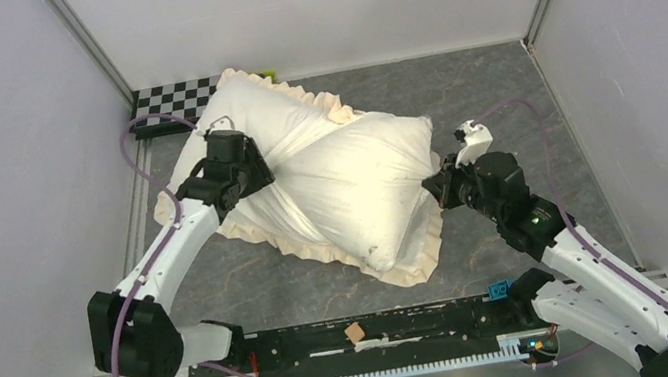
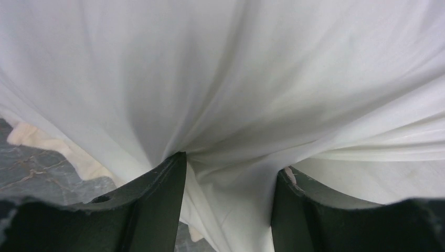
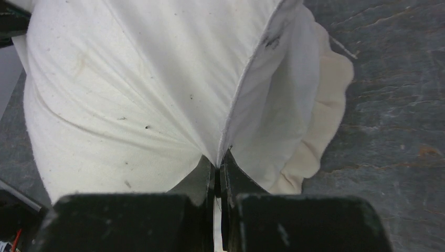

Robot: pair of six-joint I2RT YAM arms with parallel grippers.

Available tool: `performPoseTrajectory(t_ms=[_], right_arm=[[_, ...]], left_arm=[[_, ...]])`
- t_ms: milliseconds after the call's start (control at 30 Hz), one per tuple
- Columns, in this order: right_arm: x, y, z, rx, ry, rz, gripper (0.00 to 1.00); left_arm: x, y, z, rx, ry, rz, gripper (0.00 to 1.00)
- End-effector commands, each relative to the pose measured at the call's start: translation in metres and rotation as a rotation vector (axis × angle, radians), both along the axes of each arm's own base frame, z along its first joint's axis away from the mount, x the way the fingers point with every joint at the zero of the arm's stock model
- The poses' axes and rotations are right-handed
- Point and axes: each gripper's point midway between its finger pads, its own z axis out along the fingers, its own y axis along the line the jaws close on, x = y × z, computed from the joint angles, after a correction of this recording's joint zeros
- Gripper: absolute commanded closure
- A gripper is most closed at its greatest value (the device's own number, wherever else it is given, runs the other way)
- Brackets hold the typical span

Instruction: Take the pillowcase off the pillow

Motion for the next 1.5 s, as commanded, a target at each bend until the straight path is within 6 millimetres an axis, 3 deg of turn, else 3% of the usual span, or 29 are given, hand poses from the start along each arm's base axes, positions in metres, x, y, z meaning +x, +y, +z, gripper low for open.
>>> performPoseTrajectory(t_ms=[0, 67, 133, 167, 200, 233, 267, 300, 400, 600, 800, 900, 1000, 1167, 1467], right_arm=[[0.017, -0.071, 0.042, -0.122, -0.134, -0.277, 1.00], [0.014, -0.051, 0.041, -0.083, -0.144, -0.173, 1.00], [0.006, -0.017, 0.036, -0.030, -0.143, 0.023, 1.00], [0.000, -0.001, 0.035, -0.004, -0.147, 0.120, 0.95], [-0.009, 0.016, 0.033, 0.028, -0.148, 0.237, 0.78], [-0.016, 0.028, 0.031, 0.052, -0.143, 0.316, 0.52], [-0.024, 0.037, 0.026, 0.077, -0.124, 0.381, 0.16], [-0.030, 0.041, 0.019, 0.095, -0.095, 0.417, 0.02], [-0.036, 0.041, 0.001, 0.114, -0.028, 0.407, 0.02], [-0.056, 0.037, -0.040, 0.137, 0.106, 0.394, 0.02], [-0.053, 0.006, -0.074, 0.042, 0.113, 0.232, 0.02], [-0.065, 0.016, -0.084, 0.164, 0.097, 0.263, 0.02], [-0.076, 0.029, -0.085, 0.299, 0.069, 0.318, 0.02], [-0.086, 0.037, -0.089, 0.375, 0.047, 0.374, 0.02], [-0.093, 0.070, -0.055, 0.465, -0.018, 0.484, 0.02]], left_arm=[[0.007, 0.039, -0.003, -0.065, -0.069, 0.145, 0.40], [0.009, 0.017, 0.001, -0.165, -0.104, 0.066, 0.41], [0.008, -0.003, 0.005, -0.252, -0.114, -0.012, 0.42], [0.004, -0.018, 0.006, -0.309, -0.105, -0.068, 0.44], [0.000, -0.028, 0.007, -0.348, -0.093, -0.099, 0.46], [-0.004, -0.039, 0.007, -0.369, -0.081, -0.131, 0.46], [-0.010, -0.052, 0.007, -0.377, -0.072, -0.171, 0.46], [-0.014, -0.061, 0.007, -0.369, -0.067, -0.200, 0.45], [-0.023, -0.080, 0.008, -0.315, -0.068, -0.253, 0.42], [-0.018, -0.082, 0.004, -0.292, -0.056, -0.253, 0.39], [-0.018, -0.082, 0.003, -0.279, -0.056, -0.266, 0.42], [-0.021, -0.084, 0.002, -0.289, -0.062, -0.285, 0.42], [-0.023, -0.077, -0.002, -0.263, -0.090, -0.280, 0.41], [-0.025, -0.070, -0.010, -0.271, -0.166, -0.253, 0.40], [-0.019, -0.074, -0.026, -0.257, -0.209, -0.291, 0.39]])
